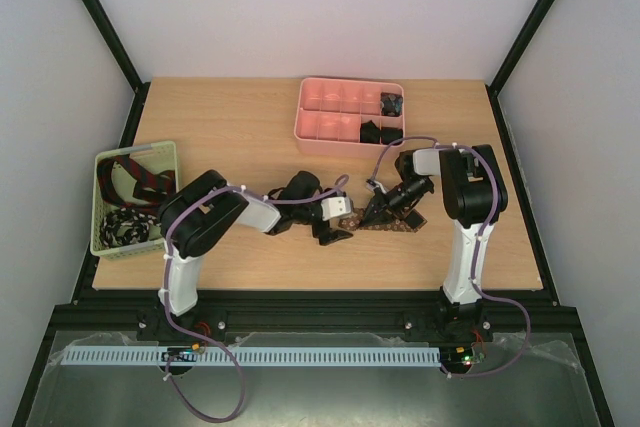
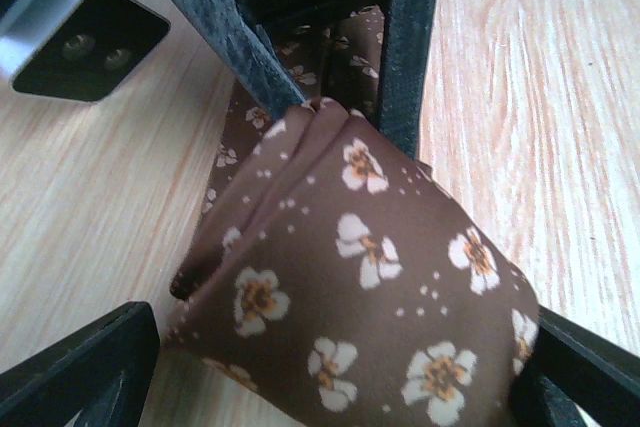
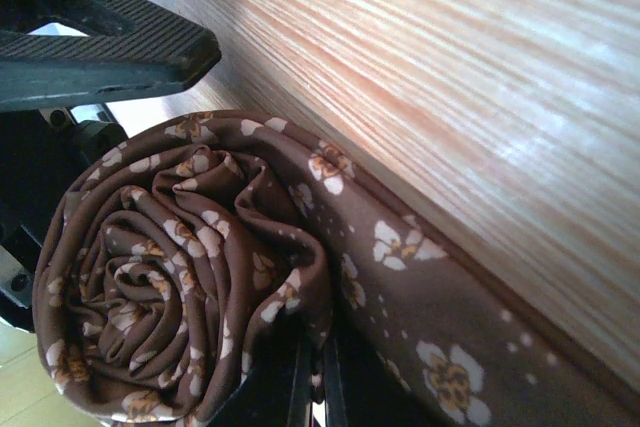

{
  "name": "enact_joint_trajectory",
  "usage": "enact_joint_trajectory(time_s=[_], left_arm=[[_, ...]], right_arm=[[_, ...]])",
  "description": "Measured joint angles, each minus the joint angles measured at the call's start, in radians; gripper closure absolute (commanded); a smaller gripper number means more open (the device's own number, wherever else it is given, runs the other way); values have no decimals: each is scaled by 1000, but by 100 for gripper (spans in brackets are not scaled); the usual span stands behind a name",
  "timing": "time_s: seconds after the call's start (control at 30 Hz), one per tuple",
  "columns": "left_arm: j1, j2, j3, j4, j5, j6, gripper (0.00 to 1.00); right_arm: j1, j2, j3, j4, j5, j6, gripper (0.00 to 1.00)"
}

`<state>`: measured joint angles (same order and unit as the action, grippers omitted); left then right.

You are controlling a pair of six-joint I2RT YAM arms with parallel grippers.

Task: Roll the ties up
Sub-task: Roll the tie at the center of the board.

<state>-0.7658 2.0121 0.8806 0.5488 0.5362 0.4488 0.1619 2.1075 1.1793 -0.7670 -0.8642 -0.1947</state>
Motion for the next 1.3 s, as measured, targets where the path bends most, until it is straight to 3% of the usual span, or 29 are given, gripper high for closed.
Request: enact_joint_trajectory(time_s=[0.43,0.53,0.6,0.67,0.77,0.97,1.3], left_arm=[[-40,-4,118,-225,11,253,16],[-51,-4,139,-256,-10,270,30],[-53,-2,159,-284,-27,284,47],[-52,1,174,-306,-41,293,57],[-47,8,193,-335,-43,301,67],[-6,32,225,-377,57,257,70],[32,59,228,-386,188,219,70]], right_arm=[[0,2,6,-10,4,-7,99],[0,3,7,-13,5,-9,99],[0,3,7,-14,6,-11,99],[0,4,9,-17,7,-13,98],[0,4,14,-26,13,-16,87],[-6,-8,26,-76,8,-33,74],[-13,-94,61,-75,22,-18,73]])
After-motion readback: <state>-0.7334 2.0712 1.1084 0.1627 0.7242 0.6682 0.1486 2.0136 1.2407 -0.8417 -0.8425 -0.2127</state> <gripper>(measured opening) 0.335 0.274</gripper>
